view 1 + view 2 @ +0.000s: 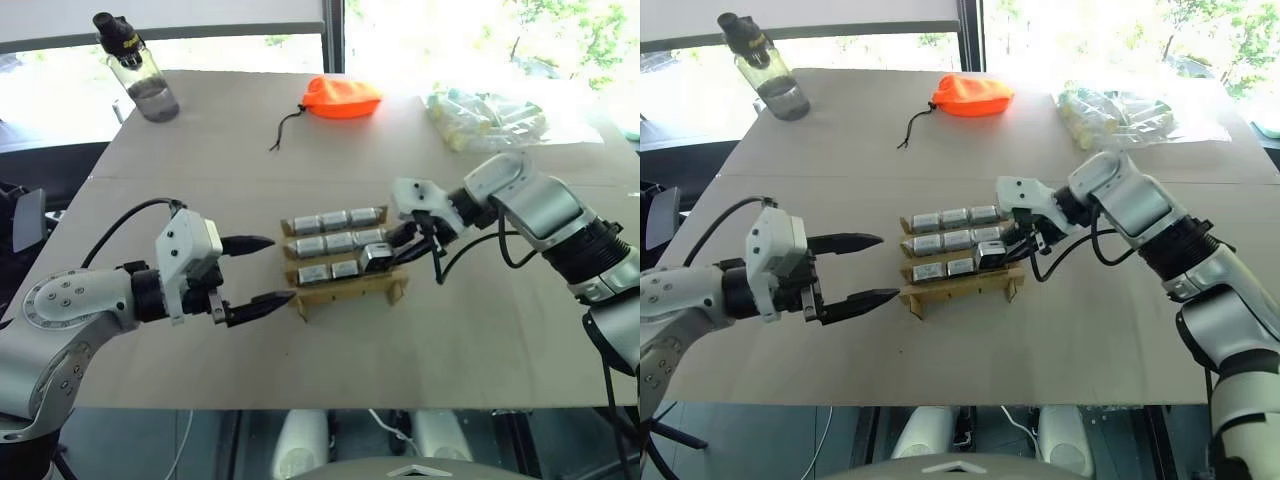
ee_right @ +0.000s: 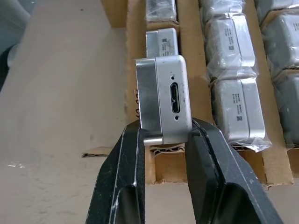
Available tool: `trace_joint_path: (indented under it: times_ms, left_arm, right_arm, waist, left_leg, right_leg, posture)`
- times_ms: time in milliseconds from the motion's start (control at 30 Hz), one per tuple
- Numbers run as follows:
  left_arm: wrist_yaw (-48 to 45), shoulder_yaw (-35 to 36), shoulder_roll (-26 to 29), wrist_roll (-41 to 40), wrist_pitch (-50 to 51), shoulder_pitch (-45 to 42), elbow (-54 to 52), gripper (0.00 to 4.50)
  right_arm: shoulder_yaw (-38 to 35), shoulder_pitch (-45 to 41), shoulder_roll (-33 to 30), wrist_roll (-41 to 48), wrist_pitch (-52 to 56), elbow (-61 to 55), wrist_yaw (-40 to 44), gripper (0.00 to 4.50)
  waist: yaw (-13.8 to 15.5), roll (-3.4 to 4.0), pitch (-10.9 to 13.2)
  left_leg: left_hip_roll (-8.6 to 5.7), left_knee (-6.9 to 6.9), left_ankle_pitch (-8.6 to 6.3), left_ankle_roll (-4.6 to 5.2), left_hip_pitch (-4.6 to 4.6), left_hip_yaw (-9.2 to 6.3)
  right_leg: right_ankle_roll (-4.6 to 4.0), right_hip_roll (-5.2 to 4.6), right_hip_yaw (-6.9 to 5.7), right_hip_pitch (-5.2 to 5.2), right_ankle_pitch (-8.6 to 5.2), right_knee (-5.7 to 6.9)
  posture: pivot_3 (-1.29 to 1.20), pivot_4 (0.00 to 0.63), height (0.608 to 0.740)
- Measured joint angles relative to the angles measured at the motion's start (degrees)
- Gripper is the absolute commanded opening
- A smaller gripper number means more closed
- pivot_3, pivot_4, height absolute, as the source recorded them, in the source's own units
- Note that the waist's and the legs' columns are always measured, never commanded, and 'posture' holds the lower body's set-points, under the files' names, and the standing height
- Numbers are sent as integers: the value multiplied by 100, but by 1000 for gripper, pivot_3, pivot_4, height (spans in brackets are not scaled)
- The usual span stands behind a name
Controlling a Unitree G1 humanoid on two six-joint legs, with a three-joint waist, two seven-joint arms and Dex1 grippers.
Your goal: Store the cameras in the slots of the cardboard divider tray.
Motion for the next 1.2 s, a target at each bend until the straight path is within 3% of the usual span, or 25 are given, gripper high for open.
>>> trace_joint_path:
  times_ms: [500,767,1033,1200]
  left_arm:
    - [89,31,9,5,-1,-12,-1,4500]
    - [52,24,12,3,-2,-36,-1,4500]
    - [41,38,16,6,1,81,-10,4500]
    - [199,45,-99,207,-142,177,30,4500]
  right_arm:
    - [-1,12,214,-851,307,-211,15,660]
    - [-3,31,207,-934,452,-329,216,4461]
    - [-464,92,-57,-543,887,-640,485,4461]
    - [-1529,965,-281,373,833,-840,712,4461]
  waist:
    - [-32,0,0]
    - [-50,-1,0]
    - [-38,-1,-1]
    - [-10,-8,-5]
  left_leg:
    - [1,0,0,0,1,-1]
    - [0,-1,0,0,1,-2]
    - [1,-3,1,-1,1,-4]
    - [-2,-5,1,-1,2,-2]
  right_leg:
    - [0,4,0,0,0,2]
    - [0,5,0,0,0,2]
    - [0,5,0,0,0,-1]
    - [0,4,-4,7,0,-6]
  posture:
    - [0,150,726]
    - [0,150,726]
    - [0,150,726]
    - [0,150,726]
